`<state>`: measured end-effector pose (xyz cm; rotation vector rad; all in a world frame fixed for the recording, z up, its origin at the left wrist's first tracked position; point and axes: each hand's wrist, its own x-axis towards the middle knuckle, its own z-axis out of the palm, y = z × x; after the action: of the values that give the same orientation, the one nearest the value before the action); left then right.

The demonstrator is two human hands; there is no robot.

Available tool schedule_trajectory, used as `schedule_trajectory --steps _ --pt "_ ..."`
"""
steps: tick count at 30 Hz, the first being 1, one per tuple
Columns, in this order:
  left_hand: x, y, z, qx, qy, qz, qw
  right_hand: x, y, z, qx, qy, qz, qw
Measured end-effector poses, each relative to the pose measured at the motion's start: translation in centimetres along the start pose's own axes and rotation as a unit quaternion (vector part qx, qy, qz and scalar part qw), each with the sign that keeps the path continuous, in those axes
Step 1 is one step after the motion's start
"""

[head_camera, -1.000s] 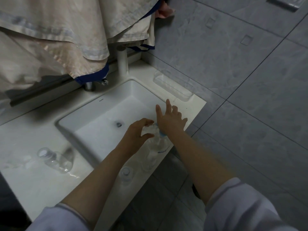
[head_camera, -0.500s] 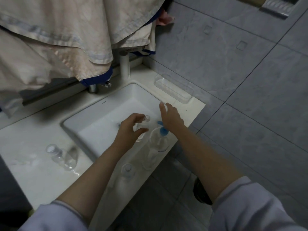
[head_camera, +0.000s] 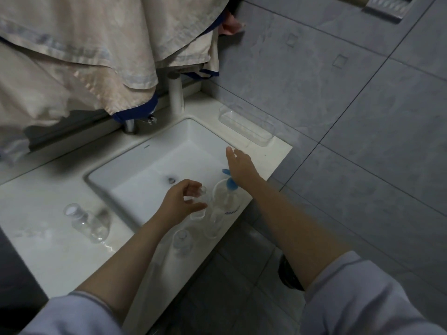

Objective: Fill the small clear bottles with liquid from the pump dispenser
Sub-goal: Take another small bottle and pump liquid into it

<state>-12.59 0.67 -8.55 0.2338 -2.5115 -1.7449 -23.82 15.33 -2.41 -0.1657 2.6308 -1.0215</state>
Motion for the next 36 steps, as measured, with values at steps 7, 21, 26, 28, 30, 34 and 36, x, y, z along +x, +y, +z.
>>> schedule_trajectory --steps 7,21,26,28,30,34,36 --pt "-0.5 -0.8 -0.1 0.049 -0.057 -0.002 0.997 -0.2 -0.2 0.4 0.02 0.005 -0.003 1.0" --pt "0.5 1.4 0.5 0.09 0.014 0.059 0.994 0.2 -1.2 0.2 0.021 0.029 0.013 0.999" --pt "1.8 2.6 1.2 0.129 -0.003 0.027 0.991 1.1 -0.9 0.5 -0.026 0.043 0.042 0.998" --pt "2.0 2.7 1.3 0.135 -0.014 0.028 0.99 1.4 -0.8 0.7 -0.035 0.046 0.05 0.997" --pt "2.1 2.8 1.3 0.152 -0.015 0.034 0.988 1.6 -0.7 0.8 -0.052 0.03 0.046 0.997" --pt "2.6 3.6 1.7 0.221 -0.016 0.025 0.975 1.8 -0.7 0.8 -0.069 0.011 0.059 0.996" --pt "3.0 4.1 1.7 0.266 -0.021 0.025 0.963 1.8 -0.8 0.8 -0.124 -0.017 0.041 0.991"
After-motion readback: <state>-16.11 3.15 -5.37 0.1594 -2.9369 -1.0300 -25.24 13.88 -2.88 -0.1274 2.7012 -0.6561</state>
